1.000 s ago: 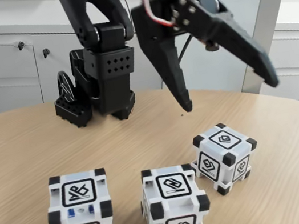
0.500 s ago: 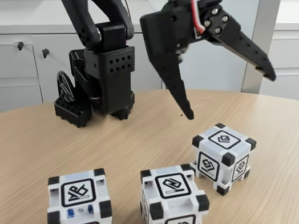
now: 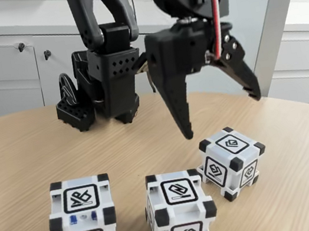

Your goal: Stack cubes from left to right.

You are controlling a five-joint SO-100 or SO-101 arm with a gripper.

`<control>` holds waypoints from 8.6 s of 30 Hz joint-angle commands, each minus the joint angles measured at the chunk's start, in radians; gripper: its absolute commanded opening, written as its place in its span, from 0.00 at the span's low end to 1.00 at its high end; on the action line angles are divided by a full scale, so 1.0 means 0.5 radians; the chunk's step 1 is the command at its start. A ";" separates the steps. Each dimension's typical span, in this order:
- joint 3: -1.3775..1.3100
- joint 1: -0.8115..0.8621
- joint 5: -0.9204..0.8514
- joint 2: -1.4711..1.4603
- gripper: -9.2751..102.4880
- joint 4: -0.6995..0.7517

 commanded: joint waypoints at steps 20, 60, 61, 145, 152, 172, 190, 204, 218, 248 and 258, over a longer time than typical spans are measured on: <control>-0.095 0.104 -0.193 -0.463 0.47 -0.457; -0.104 0.110 0.899 0.190 0.25 -0.436; -0.104 0.110 0.920 0.227 0.25 -0.426; -0.150 1.463 1.862 0.525 0.26 0.025; -0.141 1.448 1.902 0.525 0.26 0.025; 0.058 1.427 1.789 0.522 0.26 0.018; 0.123 1.430 1.792 0.525 0.32 -0.178; 0.126 1.433 1.755 0.558 0.39 -0.172; 0.089 1.430 1.746 0.565 0.42 0.049; -0.255 0.727 2.623 0.396 0.41 -0.178; -0.267 0.494 2.826 -0.064 0.41 -0.178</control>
